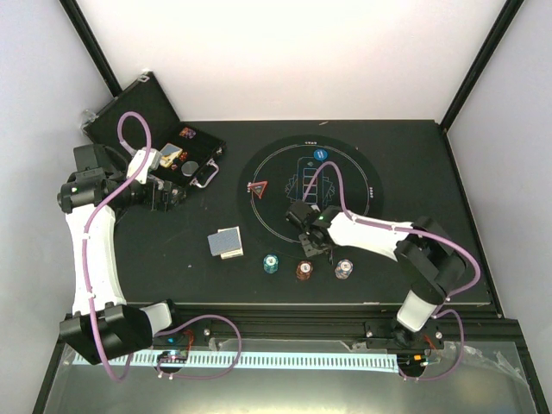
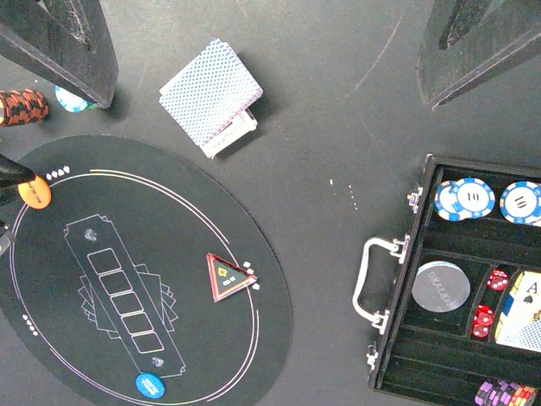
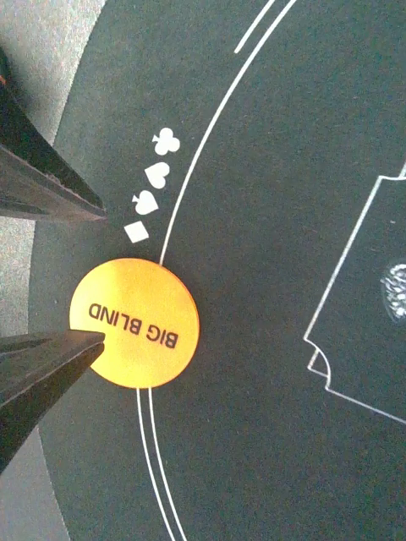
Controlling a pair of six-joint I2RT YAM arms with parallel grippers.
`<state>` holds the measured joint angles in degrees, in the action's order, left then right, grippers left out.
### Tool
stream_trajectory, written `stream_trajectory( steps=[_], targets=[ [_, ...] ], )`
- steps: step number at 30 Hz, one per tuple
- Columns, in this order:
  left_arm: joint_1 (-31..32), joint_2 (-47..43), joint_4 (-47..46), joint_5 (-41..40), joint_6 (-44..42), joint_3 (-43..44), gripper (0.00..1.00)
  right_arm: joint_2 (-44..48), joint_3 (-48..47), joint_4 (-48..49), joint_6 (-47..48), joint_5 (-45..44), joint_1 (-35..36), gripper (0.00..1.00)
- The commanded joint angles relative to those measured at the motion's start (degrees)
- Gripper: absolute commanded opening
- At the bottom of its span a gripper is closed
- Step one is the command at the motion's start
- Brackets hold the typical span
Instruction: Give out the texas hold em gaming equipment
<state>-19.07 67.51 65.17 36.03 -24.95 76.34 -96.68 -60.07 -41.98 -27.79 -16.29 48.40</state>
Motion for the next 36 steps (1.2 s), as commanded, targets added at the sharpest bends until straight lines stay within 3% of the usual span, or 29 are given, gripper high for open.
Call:
stream_trajectory(
  steps=[1, 14, 28, 30, 36],
  targets=[
    [-0.37, -0.04, 1.46, -0.18, -0.98, 0.92, 0.99, -2.45, 1.35, 0.04, 0.07, -0.15, 0.59, 0.38],
    [-0.36, -0.79, 2.35, -0.45, -1.28, 2.28, 0.99, -7.34, 1.59, -1.33, -2.12, -6.29, -2.19, 0.23],
    [-0.4, -1.26, 2.26, -0.92, -1.59, 1.97, 0.99, -4.02, 2.54, -0.28, -1.63, -5.87, -11.52, 0.23],
    [-0.37, -1.31, 2.27, -0.99, -1.75, 1.97, 0.99, -2.52, 1.73, -1.19, -1.52, -5.26, -11.31, 0.28],
    [-0.37, -1.22, 2.26, -1.19, -1.95, 2.2, 0.99, 5.93, -3.21, -6.29, -1.13, -3.49, -4.7, 0.62]
  ],
)
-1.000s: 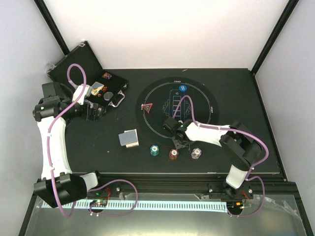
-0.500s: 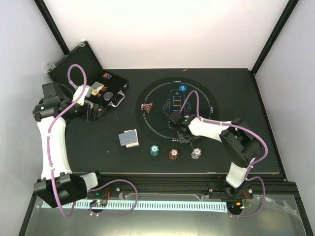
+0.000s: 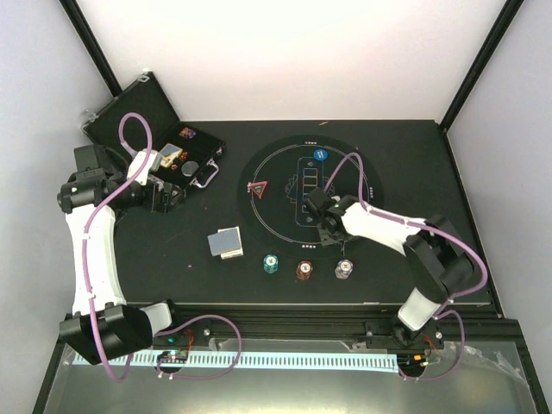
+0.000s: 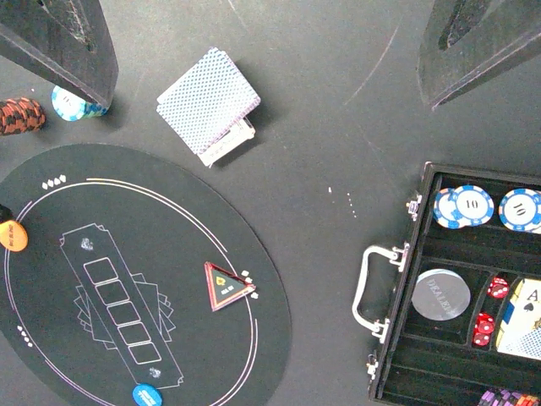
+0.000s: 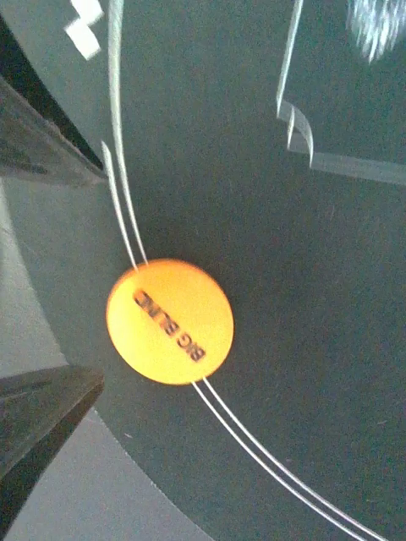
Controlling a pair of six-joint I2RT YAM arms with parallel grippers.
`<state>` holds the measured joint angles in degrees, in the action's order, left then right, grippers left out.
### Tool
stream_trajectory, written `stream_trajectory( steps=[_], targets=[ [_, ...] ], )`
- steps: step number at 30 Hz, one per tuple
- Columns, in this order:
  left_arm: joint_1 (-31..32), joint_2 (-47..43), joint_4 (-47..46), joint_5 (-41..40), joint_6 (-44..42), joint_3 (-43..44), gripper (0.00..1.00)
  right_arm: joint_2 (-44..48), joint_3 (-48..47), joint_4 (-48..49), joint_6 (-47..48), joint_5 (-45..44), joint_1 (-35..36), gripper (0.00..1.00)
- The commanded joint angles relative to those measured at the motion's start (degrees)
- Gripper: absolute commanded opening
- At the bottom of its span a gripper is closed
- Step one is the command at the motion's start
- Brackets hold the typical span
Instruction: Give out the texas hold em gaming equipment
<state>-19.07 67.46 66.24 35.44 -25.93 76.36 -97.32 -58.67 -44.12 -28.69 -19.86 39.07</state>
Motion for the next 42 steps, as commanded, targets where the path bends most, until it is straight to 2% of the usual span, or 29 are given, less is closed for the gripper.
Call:
stream_trajectory(
  steps=[1, 5, 9, 12, 18, 25, 32, 42],
  targets=[
    [-0.42, -1.19, 1.18, -0.58, -0.9, 2.28, 0.99, 7.55, -6.23, -5.65, -0.28, 0.14, 6.09, 0.66],
    [-0.37, -1.19, 0.77, -0.76, -0.33, 2.3, 0.99, 10.44, -11.35, -9.03, 0.17, 5.27, 11.75, 0.81],
    [-0.38, -1.19, 0.74, -0.94, -0.17, 2.55, 0.99, 10.4, -14.19, -11.91, -0.23, 12.43, 17.96, 0.88],
    [-0.41, -1.32, 0.78, -1.08, -0.09, 2.81, 0.99, 10.23, -14.48, -14.08, 1.02, 12.91, 21.45, 0.91],
    [-0.39, -1.58, 1.05, -0.78, 0.2, 2.65, 0.99, 7.09, -15.99, -10.85, 4.89, 19.83, 21.9, 0.89],
    [-0.41, -2.07, 1.26, -1.52, -0.61, 2.86, 0.99, 0.56, -19.95, -7.7, 8.68, 20.45, 22.52, 0.88],
    [-0.44, -2.68, 0.84, -1.09, -0.08, 3.14, 0.99, -5.79, -23.46, -9.49, 12.78, 19.94, 23.74, 0.88],
    [-0.41, -2.42, 0.3, -1.62, -0.14, 2.58, 0.99, -10.08, -25.17, -8.52, 13.09, 20.96, 24.04, 0.73]
  ],
)
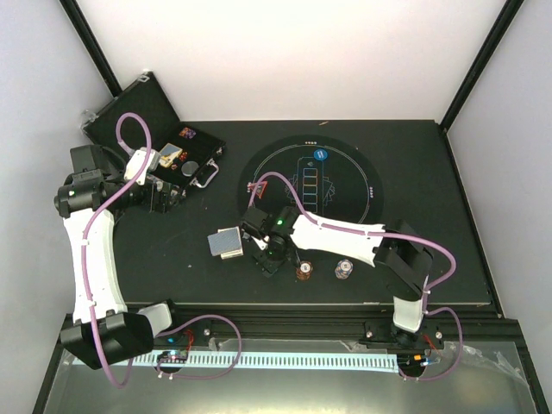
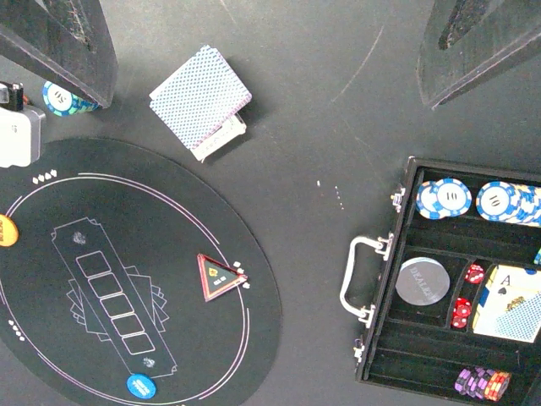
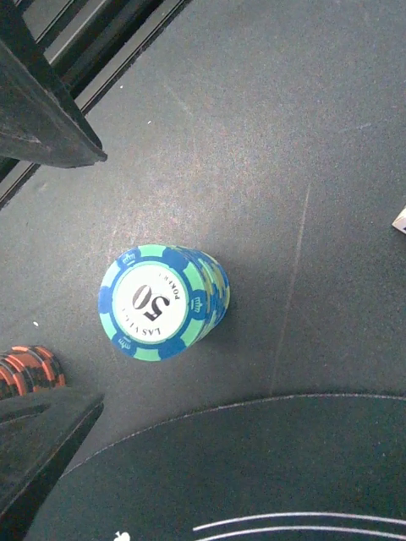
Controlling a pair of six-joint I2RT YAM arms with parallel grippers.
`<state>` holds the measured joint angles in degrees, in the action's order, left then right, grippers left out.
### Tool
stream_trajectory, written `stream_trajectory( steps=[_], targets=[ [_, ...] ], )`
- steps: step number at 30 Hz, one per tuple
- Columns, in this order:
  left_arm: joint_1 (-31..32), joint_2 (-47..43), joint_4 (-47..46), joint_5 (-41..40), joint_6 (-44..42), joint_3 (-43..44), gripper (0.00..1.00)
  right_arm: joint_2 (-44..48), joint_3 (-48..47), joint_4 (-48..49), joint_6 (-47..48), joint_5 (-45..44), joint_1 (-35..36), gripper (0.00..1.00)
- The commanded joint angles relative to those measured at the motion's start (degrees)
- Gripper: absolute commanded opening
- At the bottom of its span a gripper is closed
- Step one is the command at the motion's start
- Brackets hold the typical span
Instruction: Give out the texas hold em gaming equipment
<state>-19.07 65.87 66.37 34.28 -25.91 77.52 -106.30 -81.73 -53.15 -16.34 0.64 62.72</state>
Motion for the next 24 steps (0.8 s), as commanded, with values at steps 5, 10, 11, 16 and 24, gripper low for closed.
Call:
stream_trajectory(
  steps=[5, 10, 11, 16, 24],
  targets=[
    [-0.38, -0.55, 0.03, -0.43, -0.02, 1.75, 0.99, -2.42, -2.43, 0.64, 0.79, -0.66, 0.39, 0.7],
    [-0.43, -0.3, -0.03, -0.52, -0.16, 1.92, 0.99, -3.48, -2.27, 0.94, 1.02, -1.86, 0.35, 0.69],
    [-0.42, -0.38, -0.08, -0.55, -0.26, 1.89, 0.99, -3.74, -2.35, 1.0, 1.03, -1.86, 0.29, 0.68],
    [-0.4, -0.19, -0.34, -0.68, -0.28, 1.9, 0.99, -4.79, -2.64, 1.26, 1.0, -2.05, 0.3, 0.64],
    [-0.44, -0.28, -0.47, -1.21, -0.45, 2.03, 0.99, -5.8, -2.55, 1.68, 0.93, -2.08, 0.29, 0.57]
  ],
)
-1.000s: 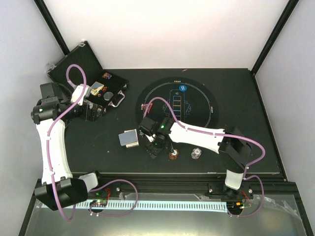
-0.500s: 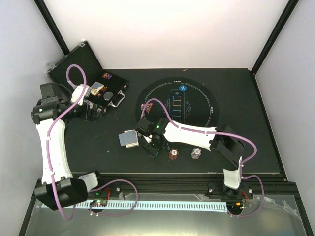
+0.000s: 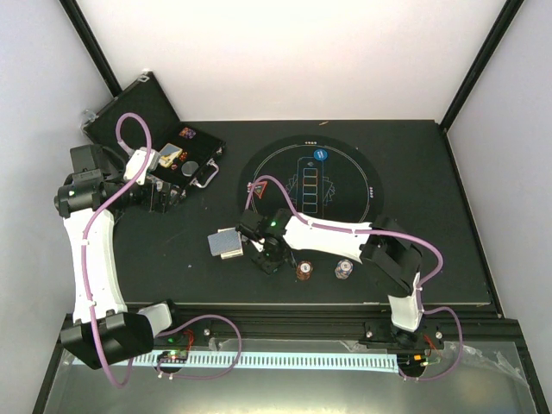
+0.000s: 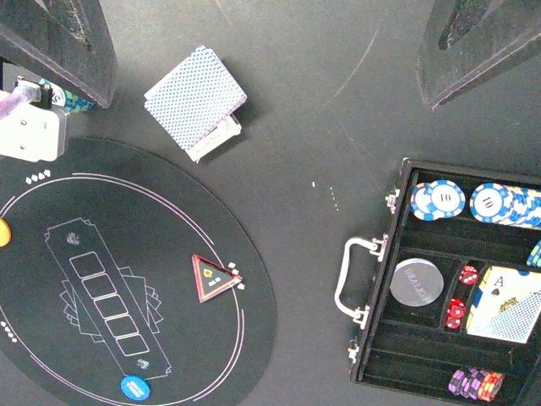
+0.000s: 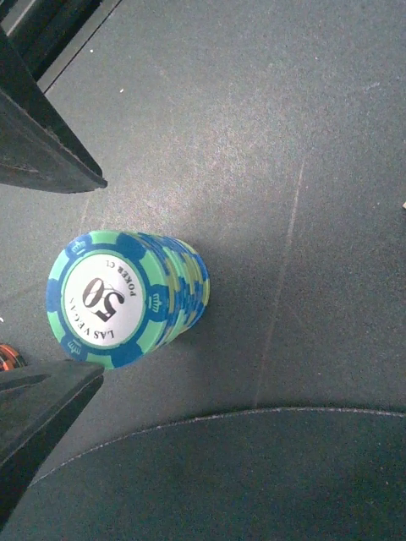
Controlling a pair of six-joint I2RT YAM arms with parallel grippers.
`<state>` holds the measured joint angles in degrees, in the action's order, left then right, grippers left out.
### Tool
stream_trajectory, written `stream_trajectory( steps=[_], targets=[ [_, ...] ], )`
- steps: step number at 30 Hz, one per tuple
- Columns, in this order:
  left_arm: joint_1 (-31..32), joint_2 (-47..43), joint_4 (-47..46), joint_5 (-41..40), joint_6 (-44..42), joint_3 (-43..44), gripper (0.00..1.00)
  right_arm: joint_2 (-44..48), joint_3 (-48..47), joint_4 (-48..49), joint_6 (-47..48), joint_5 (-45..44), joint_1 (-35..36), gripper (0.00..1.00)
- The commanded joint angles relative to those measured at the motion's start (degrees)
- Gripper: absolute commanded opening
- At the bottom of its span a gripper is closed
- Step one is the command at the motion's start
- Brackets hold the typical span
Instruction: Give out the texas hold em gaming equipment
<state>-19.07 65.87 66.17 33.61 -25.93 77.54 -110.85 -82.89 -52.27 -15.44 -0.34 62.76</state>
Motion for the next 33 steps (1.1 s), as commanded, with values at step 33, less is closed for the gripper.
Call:
stream_trajectory(
  steps=[33],
  targets=[
    [-0.44, -0.65, -0.36, -1.27, -1.08, 2.41, 0.99, 1.38, -3.07, -2.33, 1.14, -4.04, 0.34, 0.59]
  ],
)
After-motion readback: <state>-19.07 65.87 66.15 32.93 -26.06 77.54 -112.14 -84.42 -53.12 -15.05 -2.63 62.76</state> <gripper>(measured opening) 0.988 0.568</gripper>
